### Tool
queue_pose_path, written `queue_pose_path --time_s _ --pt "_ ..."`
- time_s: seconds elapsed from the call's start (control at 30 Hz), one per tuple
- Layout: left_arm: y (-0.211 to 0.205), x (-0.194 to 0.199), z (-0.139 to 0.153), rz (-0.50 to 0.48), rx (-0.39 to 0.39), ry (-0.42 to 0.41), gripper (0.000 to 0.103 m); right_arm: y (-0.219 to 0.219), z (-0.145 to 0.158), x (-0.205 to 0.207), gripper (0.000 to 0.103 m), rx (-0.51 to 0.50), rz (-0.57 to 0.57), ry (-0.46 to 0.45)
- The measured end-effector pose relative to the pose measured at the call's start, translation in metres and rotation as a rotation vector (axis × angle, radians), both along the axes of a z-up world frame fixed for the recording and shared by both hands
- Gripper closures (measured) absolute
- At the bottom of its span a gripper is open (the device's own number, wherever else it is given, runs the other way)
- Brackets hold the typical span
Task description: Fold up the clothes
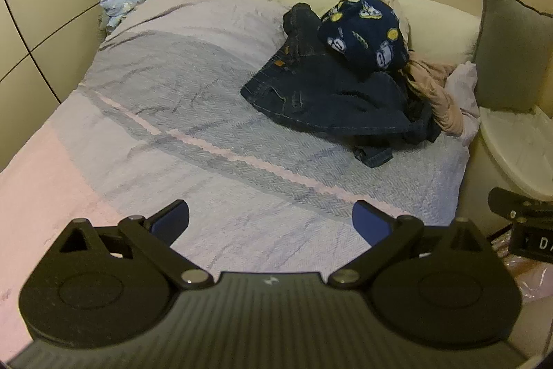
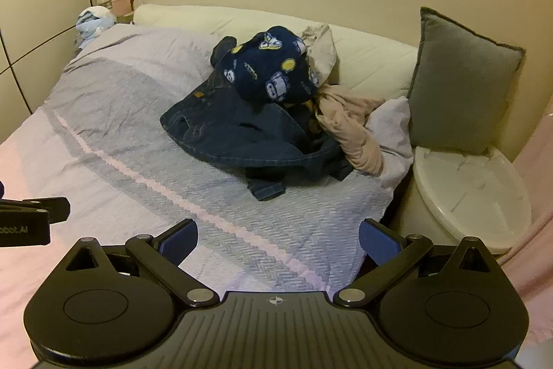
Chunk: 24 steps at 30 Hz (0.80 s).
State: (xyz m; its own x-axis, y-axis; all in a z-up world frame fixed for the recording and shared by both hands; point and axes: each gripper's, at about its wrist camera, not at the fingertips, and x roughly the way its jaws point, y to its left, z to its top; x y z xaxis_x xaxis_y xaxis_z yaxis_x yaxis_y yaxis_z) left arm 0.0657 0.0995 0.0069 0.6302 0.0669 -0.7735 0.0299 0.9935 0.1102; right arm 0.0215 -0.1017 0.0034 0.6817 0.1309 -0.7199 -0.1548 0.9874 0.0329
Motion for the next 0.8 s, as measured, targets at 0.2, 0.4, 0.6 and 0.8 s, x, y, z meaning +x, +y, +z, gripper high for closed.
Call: queue_pose_path --time_s 0.2,0.4,0.6,0.8 --pt "-0.001 0.021 -0.018 0.002 -0.013 0.046 0.011 -0.011 -0.014 0.017 0.000 0.028 -0.019 0.005" --pt "-0.001 0.056 -0.046 0.049 -0.008 0.108 0.011 -0.033 -0.035 0.048 0.000 0.055 -0.066 0.001" --pt "-0.007 0.110 -0.076 0.042 -0.072 0.180 0.020 -0.054 -0.063 0.098 0.000 0.136 -0.036 0.083" --pt "-0.011 0.176 -0.116 0.030 -0.171 0.246 0.022 -0.075 -0.096 0.157 0.000 0.187 -0.054 0.165"
